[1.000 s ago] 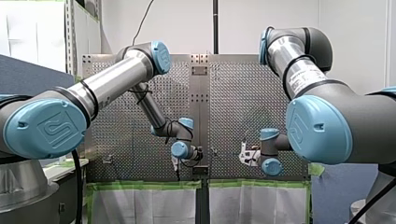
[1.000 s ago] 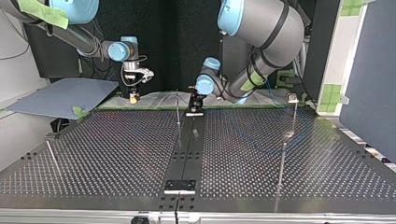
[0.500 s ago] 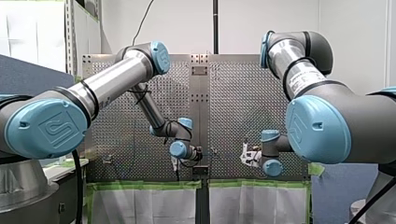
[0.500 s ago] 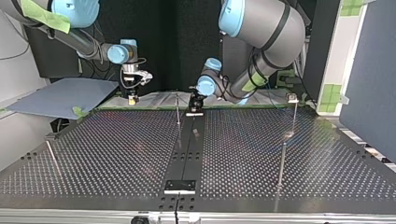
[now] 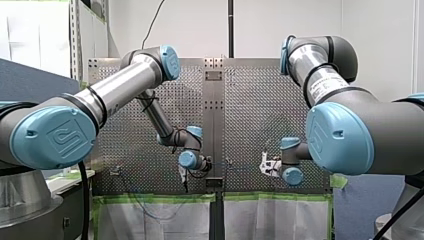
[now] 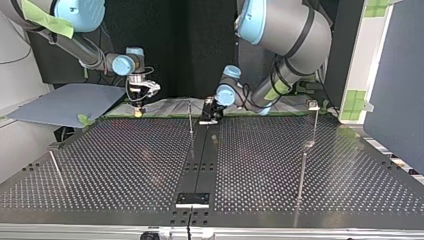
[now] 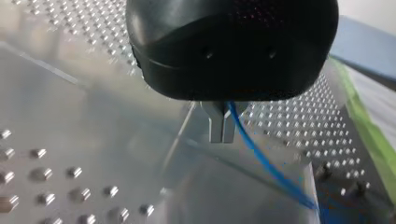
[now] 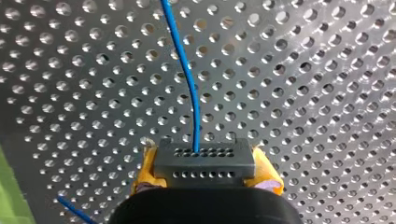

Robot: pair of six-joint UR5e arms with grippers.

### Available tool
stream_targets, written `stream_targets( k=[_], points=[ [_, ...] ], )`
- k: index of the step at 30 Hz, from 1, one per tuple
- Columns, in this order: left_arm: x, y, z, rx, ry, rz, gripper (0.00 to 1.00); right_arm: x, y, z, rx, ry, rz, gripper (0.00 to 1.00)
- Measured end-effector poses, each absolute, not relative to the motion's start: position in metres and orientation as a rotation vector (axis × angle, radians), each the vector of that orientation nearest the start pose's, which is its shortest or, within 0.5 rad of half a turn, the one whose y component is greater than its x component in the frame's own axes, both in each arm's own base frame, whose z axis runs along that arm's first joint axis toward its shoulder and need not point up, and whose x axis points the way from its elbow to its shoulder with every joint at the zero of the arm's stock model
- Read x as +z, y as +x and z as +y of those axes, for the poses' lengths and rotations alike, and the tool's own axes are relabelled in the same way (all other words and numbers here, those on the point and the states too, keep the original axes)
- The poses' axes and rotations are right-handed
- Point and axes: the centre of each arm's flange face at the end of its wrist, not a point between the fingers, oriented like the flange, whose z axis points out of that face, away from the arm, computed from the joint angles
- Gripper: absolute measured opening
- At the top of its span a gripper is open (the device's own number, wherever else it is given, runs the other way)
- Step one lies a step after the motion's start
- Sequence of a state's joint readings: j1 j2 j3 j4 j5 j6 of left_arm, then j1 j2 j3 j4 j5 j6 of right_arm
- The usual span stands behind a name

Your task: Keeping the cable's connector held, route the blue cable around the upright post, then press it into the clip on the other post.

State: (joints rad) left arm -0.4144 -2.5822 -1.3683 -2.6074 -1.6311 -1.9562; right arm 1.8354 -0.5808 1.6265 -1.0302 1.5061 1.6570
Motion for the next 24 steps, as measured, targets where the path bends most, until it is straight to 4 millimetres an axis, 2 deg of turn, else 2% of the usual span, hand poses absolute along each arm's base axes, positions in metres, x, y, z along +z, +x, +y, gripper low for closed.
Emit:
stream_targets(
  k=[14,22,23,24],
  points=[
    [-0.015,0.604,-0.378,-0.405,-0.094,1.854,0.02,-0.03,0.29,-0.621,1.514,1.309,-1.176,0.0],
    [-0.015,0.603,-0.38,-0.419,-0.063,1.863,0.02,-0.028,0.287,-0.625,1.498,1.3,-1.194,0.0],
    [-0.015,0.603,-0.382,-0.425,-0.051,1.861,0.07,-0.028,0.287,-0.625,1.498,1.3,-1.195,0.0],
    [-0.015,0.602,-0.384,-0.43,-0.04,1.857,0.07,-0.029,0.287,-0.625,1.498,1.301,-1.195,0.0]
  ],
)
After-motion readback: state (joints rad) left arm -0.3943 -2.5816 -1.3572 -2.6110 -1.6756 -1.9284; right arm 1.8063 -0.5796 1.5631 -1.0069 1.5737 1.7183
